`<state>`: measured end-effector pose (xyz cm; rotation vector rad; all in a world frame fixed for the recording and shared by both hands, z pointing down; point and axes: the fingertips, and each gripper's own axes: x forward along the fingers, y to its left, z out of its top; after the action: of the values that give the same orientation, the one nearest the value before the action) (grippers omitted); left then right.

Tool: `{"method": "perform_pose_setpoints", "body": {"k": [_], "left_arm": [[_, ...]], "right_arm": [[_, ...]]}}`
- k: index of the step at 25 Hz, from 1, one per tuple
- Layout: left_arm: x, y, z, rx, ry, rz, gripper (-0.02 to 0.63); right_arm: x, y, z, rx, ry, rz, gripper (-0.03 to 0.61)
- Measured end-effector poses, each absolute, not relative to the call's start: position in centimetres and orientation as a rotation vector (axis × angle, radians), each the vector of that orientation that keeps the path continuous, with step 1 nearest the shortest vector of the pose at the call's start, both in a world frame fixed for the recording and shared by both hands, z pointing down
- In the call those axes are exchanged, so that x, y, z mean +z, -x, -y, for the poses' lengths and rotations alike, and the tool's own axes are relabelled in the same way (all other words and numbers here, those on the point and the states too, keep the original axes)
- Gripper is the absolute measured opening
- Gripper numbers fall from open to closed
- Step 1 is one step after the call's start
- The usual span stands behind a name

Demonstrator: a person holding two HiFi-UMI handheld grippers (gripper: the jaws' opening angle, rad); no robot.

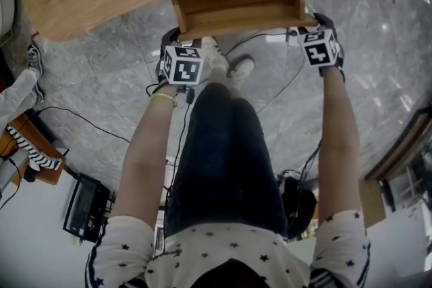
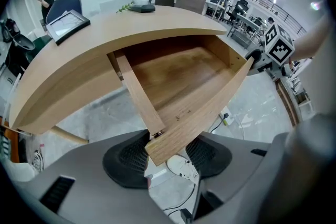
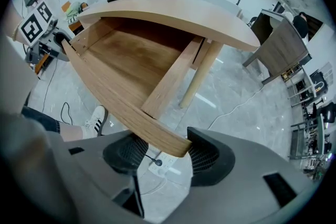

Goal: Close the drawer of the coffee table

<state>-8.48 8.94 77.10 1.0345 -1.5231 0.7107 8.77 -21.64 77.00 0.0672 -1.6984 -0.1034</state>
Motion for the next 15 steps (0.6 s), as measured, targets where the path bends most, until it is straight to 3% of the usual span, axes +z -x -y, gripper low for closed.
{"method": "perform_pose_setpoints", "body": {"k": [15], "left_arm": [[76.8,10.3,-7.9,0.705,-1.047,1.551,0.222]], "right_arm": [[76.8,-7.0,22.7,-0.105,-0.064,1.704,0.242]]}}
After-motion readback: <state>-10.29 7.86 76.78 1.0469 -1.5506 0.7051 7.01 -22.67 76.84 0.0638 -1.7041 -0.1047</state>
